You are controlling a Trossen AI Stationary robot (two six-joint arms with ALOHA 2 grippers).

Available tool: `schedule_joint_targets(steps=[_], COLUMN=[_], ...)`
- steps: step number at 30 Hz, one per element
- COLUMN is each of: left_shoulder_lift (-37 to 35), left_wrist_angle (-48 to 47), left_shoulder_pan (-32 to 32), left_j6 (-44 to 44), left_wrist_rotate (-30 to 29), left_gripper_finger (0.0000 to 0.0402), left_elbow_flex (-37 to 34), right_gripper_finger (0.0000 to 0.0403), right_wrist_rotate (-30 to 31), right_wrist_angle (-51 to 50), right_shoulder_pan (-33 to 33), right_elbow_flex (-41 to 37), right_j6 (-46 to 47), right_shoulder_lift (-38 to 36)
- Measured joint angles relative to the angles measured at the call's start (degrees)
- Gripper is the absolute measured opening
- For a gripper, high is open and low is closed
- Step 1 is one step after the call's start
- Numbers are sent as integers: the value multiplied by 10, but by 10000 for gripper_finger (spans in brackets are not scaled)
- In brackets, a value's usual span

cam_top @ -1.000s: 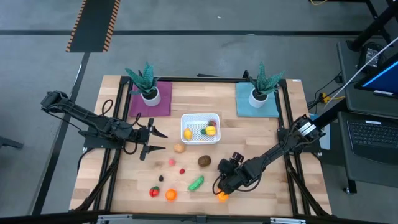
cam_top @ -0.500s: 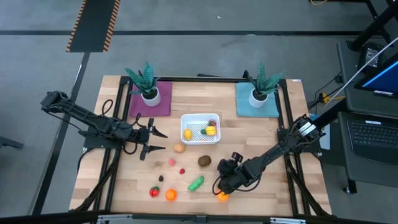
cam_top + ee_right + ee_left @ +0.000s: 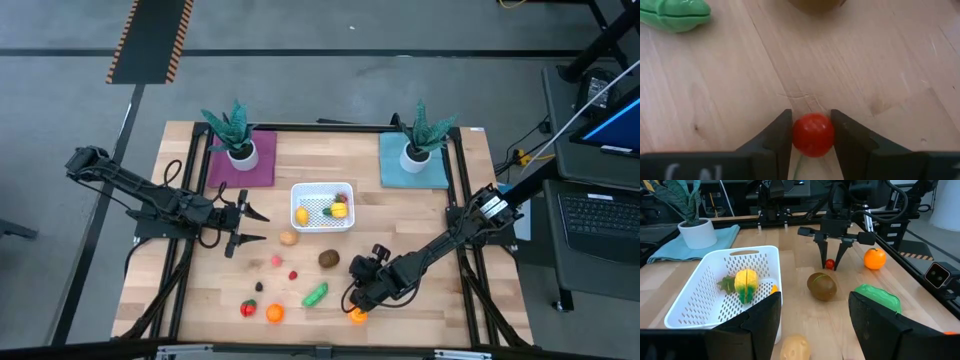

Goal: Pick and placing Produce into tupperware
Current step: Put the red cherry into the white bin

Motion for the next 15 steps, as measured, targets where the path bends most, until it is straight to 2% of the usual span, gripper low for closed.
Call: schedule_joint_targets(steps=[15], left_shoulder_lift=[0], left_wrist_angle=[0], left_shoulder_pan=[0], left_j6=[0], left_wrist_rotate=[0], left_gripper_finger=[224], left_elbow_flex=[0], right_gripper_finger=[118], right_wrist_rotate=[-13], right_wrist_angle=[-3], right_shoulder_pan=[-9], right_elbow_flex=[-1], right_j6=[-9], right_shoulder_lift=[-12])
